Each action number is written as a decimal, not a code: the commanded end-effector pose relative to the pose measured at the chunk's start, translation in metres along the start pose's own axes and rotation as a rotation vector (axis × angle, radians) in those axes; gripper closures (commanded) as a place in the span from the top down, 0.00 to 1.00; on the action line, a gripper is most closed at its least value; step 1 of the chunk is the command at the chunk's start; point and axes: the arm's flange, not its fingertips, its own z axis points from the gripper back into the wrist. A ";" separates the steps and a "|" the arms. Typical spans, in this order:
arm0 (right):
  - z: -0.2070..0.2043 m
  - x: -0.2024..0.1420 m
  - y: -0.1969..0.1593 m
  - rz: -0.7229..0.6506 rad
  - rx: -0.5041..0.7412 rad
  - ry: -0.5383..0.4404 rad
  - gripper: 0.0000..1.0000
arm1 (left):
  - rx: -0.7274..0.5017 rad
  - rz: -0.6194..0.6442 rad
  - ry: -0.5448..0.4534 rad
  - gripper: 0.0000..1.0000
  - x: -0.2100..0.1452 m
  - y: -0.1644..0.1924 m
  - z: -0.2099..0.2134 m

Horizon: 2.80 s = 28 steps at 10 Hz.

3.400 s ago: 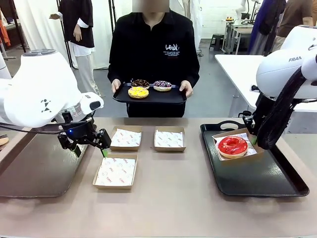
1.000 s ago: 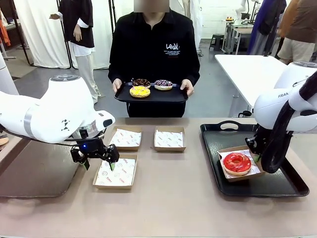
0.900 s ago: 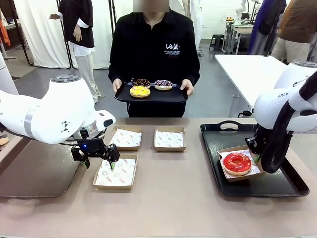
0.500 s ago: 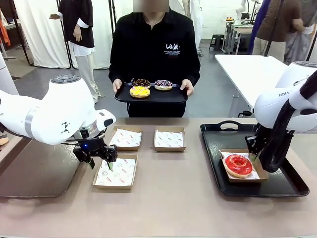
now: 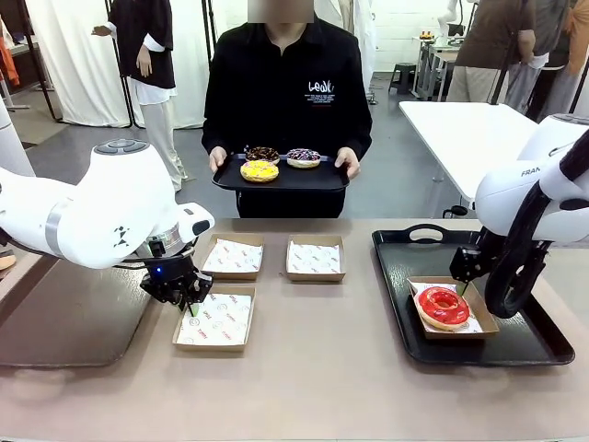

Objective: Individually package the donuts and arrange them on the tray.
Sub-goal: Place the picked Paper togo box on the Handle tray while simultaneously picking up another Paper togo box from the table with the other hand.

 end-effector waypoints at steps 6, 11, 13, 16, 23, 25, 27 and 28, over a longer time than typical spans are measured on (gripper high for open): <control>0.023 -0.004 -0.016 -0.011 0.108 0.041 1.00 | 0.025 0.022 0.060 0.00 -0.002 -0.001 0.012; 0.119 -0.025 -0.148 -0.053 0.760 0.068 1.00 | -0.001 0.027 -0.055 0.00 0.005 -0.008 0.111; 0.134 -0.037 -0.211 -0.115 0.968 0.015 1.00 | -0.004 0.036 -0.093 0.00 0.022 -0.016 0.152; 0.120 -0.059 -0.254 -0.130 1.119 -0.011 1.00 | 0.029 0.091 -0.116 0.00 0.059 -0.028 0.185; 0.076 -0.105 -0.298 -0.130 1.196 -0.133 1.00 | 0.082 0.180 -0.083 0.00 0.138 -0.045 0.178; 0.073 -0.104 -0.294 -0.118 1.169 -0.137 1.00 | 0.106 0.183 -0.064 0.00 0.154 -0.048 0.167; 0.078 -0.106 -0.299 -0.146 1.173 -0.115 1.00 | 0.098 0.118 -0.064 0.00 0.155 -0.047 0.162; 0.078 -0.106 -0.299 -0.146 1.173 -0.115 1.00 | 0.096 0.079 -0.060 0.00 0.155 -0.042 0.161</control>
